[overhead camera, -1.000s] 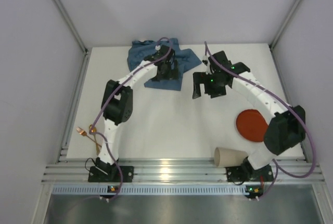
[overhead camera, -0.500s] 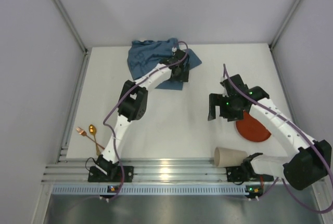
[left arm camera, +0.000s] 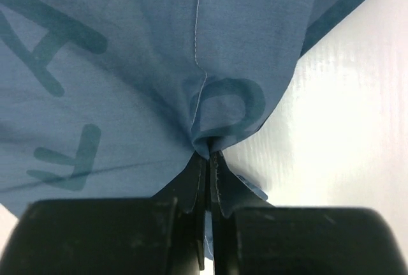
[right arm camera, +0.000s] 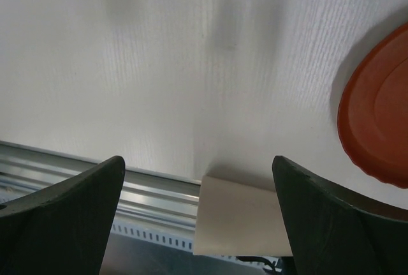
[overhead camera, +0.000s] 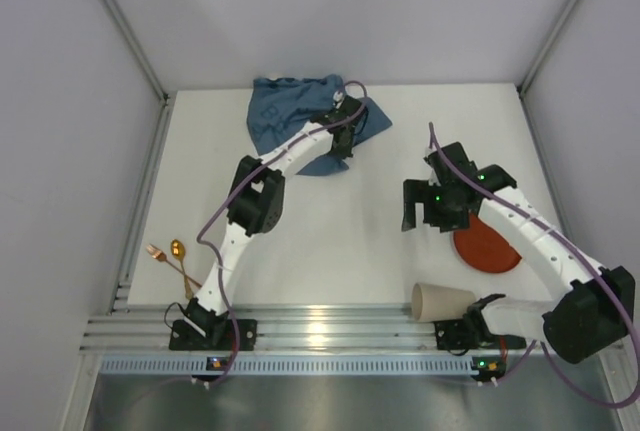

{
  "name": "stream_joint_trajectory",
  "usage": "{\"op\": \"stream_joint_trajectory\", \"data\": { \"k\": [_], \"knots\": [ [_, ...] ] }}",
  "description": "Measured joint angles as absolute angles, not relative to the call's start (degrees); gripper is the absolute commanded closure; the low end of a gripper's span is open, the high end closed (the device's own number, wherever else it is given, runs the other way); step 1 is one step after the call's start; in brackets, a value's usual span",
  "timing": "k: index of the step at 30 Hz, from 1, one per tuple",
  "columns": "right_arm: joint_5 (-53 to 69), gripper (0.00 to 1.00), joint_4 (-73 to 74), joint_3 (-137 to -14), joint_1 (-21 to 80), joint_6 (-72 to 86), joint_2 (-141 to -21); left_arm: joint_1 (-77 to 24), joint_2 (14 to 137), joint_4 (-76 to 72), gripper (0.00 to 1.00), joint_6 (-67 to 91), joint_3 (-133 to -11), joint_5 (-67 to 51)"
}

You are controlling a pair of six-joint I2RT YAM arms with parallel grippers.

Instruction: Set the dinner table for one person

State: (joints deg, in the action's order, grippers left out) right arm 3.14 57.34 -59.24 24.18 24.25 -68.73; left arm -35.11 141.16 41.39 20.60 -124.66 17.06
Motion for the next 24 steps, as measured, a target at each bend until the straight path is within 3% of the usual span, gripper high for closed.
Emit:
{"op": "stream_joint_trajectory", "data": {
  "k": [4, 5, 8, 9, 14, 17, 21, 24],
  "knots": [
    [5.15, 0.0, 55.11, -59.24, 24.18, 23.27, -71.94, -35.53, 139.92, 44.38, 1.0, 21.8, -127.42, 12.93],
    [5.69, 0.0, 54.48, -59.31, 24.18, 22.98, -72.84, -35.83, 139.15, 44.95, 0.95, 22.48, -127.33, 11.86],
    [7.11, 0.0, 52.58, -60.64, 24.16, 22.33, -76.16, -38.5, 134.82, 46.09, 0.39, 24.86, -124.6, 8.99],
    [7.51, 0.0, 52.07, -61.25, 24.16, 22.13, -77.1, -40.1, 133.32, 46.72, 0.02, 25.56, -123.61, 8.91],
    [9.58, 0.0, 50.72, -63.57, 23.94, 21.8, -80.03, -51.05, 125.49, 50.13, 0.02, 31.29, -118.34, 12.05],
    [12.73, 0.0, 50.74, -65.36, 23.79, 20.71, -80.07, -51.37, 119.57, 50.7, 0.02, 34.3, -110.74, 14.02],
    [17.52, 0.0, 46.68, -67.31, 24.88, 20.88, -82.5, -46.92, 107.26, 47.27, 0.02, 37.91, -96.05, 17.5],
    [18.2, 0.0, 42.0, -67.31, 22.63, 22.81, -85.06, -35.86, 94.19, 44.69, 0.02, 38.98, -81.69, 15.14]
  ]
}}
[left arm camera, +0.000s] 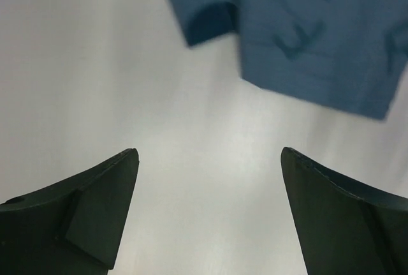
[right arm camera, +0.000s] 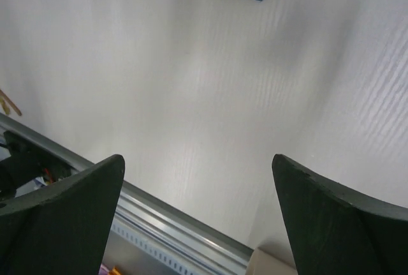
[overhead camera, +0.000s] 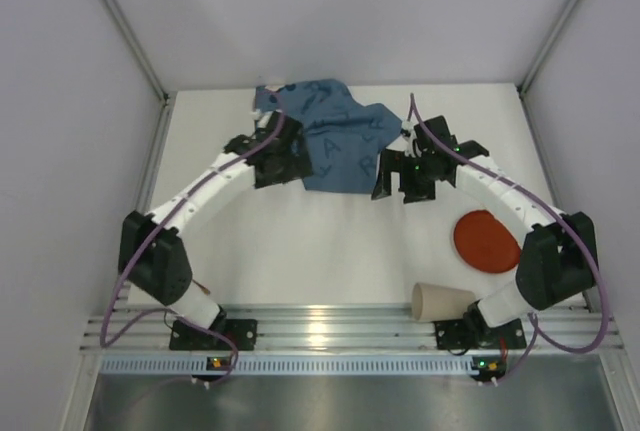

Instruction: Set the dinner table for one person

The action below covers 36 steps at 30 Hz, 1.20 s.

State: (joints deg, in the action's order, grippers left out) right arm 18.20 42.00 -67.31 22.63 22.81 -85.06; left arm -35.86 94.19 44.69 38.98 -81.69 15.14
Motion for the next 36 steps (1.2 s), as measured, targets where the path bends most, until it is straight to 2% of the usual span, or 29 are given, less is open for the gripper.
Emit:
{"op": "stream_joint_trajectory", "data": {
  "k": [2, 4, 14, 18, 22, 23, 25, 29, 36],
  "knots": [
    [19.35, 0.0, 38.85, -67.31, 21.67, 24.45, -86.85, -25.89, 88.33, 42.35, 0.02, 39.07, -75.29, 14.81],
    [20.99, 0.0, 35.94, -67.35, 21.04, 26.24, -88.66, -20.67, 87.18, 40.77, 0.03, 38.79, -73.08, 15.0],
    [22.41, 0.0, 34.3, -69.58, 19.55, 28.75, -89.45, -18.35, 103.02, 31.33, 0.06, 37.5, -72.51, 8.86],
    [21.8, 0.0, 34.44, -64.9, 18.33, 28.82, -84.99, -16.05, 108.09, 28.29, 0.13, 37.67, -73.12, 6.7],
    [20.6, 0.0, 35.92, -60.9, 17.43, 29.19, -81.41, -14.63, 110.54, 25.61, 0.33, 38.09, -75.18, 4.54],
    [20.34, 0.0, 36.18, -60.27, 17.34, 29.23, -80.93, -14.39, 111.63, 25.1, 0.43, 38.04, -75.94, 3.79],
    [20.01, 0.0, 36.51, -59.46, 17.32, 29.28, -80.42, -14.11, 112.95, 23.55, 0.54, 38.35, -77.14, 1.96],
    [19.75, 0.0, 36.36, -58.63, 17.23, 29.71, -80.42, -13.96, 114.67, 20.97, 1.0, 38.72, -77.95, -0.89],
    [24.08, 0.0, 28.1, -58.48, 16.93, 33.19, -86.76, -13.96, 115.37, 21.1, 1.0, 37.5, -78.65, -3.7]
  ]
}}
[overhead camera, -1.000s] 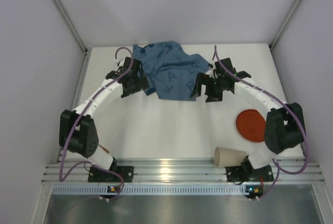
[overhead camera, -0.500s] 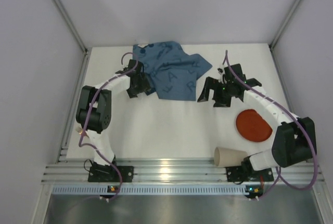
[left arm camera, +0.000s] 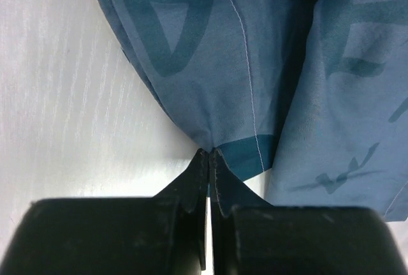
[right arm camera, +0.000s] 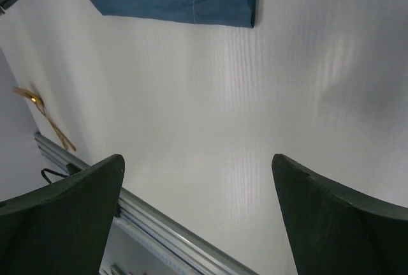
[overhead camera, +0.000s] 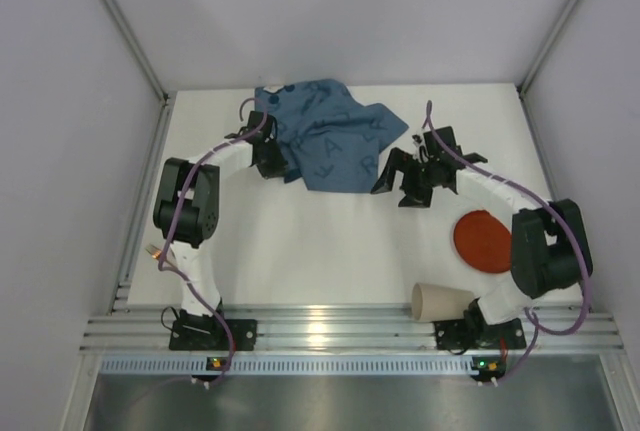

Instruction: Set the dinner table for one person

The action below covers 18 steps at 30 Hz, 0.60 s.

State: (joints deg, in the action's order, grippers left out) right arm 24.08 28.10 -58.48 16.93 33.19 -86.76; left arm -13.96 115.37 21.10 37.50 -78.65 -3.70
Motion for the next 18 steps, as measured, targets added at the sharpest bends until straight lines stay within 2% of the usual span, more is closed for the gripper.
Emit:
{"op": "stream_joint_trajectory", "data": {
  "k": [10, 18],
  "knots": [
    [27.46, 0.0, 12.27, -60.62, 14.94, 41.36, -103.55, -14.06, 110.96, 26.94, 1.0, 34.83, -75.7, -5.48],
    [26.85, 0.04, 4.16, -64.62, 15.53, 46.37, -109.1, -14.06, 107.31, 32.53, 1.0, 32.16, -76.01, -5.58]
  ]
}}
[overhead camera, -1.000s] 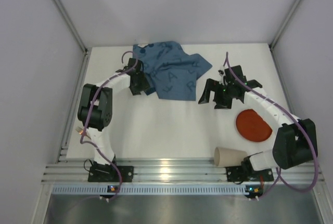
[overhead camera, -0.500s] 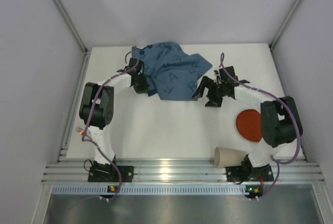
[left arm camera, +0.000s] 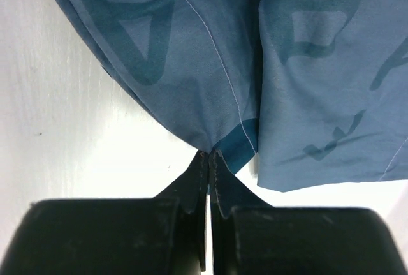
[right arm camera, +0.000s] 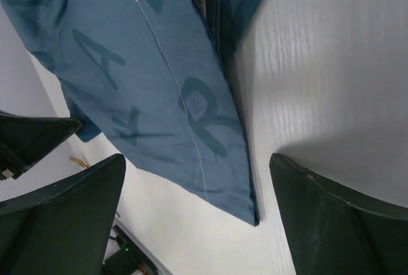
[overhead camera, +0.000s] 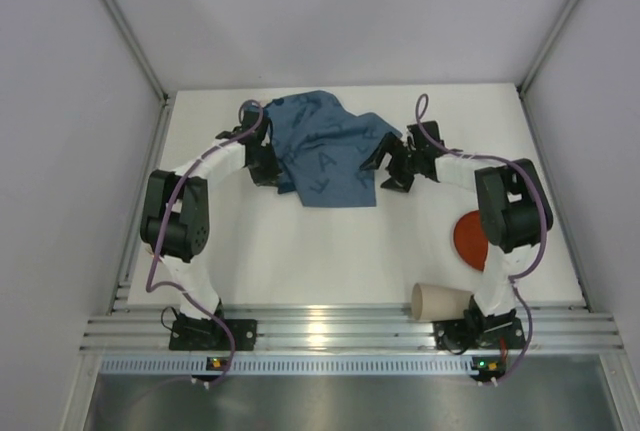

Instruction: Set the dinner table for one person

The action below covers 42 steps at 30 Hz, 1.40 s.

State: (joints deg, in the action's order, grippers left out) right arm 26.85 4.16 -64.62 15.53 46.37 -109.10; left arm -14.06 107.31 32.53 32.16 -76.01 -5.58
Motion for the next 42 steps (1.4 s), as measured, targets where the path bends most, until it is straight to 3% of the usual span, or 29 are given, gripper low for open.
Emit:
{"op": "stream_joint_trajectory", "data": {
  "k": [5, 8, 9, 11, 14, 15, 16, 22, 28, 33, 39, 42],
  "knots": [
    [25.5, 0.12, 1.19, -65.41, 19.05, 48.34, -110.48, -14.06, 107.24, 34.41, 1.0, 31.31, -77.43, -5.87],
    [24.49, 0.34, 0.51, -64.79, 22.65, 49.12, -110.52, -14.06, 107.24, 34.76, 1.0, 31.11, -77.8, -6.24],
    [24.38, 0.47, 0.47, -64.18, 23.7, 49.34, -110.52, -14.06, 107.24, 34.79, 1.0, 31.09, -77.8, -6.28],
    [24.21, 0.56, 1.02, -63.4, 25.04, 49.21, -110.52, -14.06, 107.24, 34.94, 1.0, 30.94, -77.8, -6.48],
    [23.81, 0.78, 2.7, -62.87, 25.43, 48.53, -110.52, -14.06, 107.24, 35.03, 1.0, 30.68, -77.8, -6.66],
    [23.57, 0.93, 3.07, -62.81, 25.19, 48.27, -110.52, -14.06, 107.24, 35.03, 1.0, 30.48, -77.8, -6.66],
    [23.4, 1.0, 3.38, -62.65, 24.91, 47.75, -110.52, -14.06, 107.24, 35.05, 1.0, 30.41, -77.8, -6.66],
    [22.68, 1.0, 8.34, -63.88, 21.74, 45.56, -110.5, -14.02, 107.24, 38.02, 1.0, 28.21, -79.57, -4.78],
    [21.58, 1.0, 18.68, -70.54, 9.06, 40.86, -105.25, -11.0, 103.2, 40.88, 1.0, 25.04, -80.34, -0.58],
    [22.11, 1.0, 26.09, -84.93, -3.09, 37.87, -100.66, -8.73, 97.71, 43.03, 1.0, 24.08, -84.58, 1.96],
    [26.44, 1.0, 27.66, -106.1, -5.06, 38.92, -105.3, -9.21, 101.32, 43.88, 1.0, 24.27, -100.92, 2.68],
    [28.23, 1.0, 29.23, -106.34, -5.04, 38.92, -105.34, -9.15, 101.71, 44.07, 1.0, 24.27, -102.98, 3.14]
  ]
}}
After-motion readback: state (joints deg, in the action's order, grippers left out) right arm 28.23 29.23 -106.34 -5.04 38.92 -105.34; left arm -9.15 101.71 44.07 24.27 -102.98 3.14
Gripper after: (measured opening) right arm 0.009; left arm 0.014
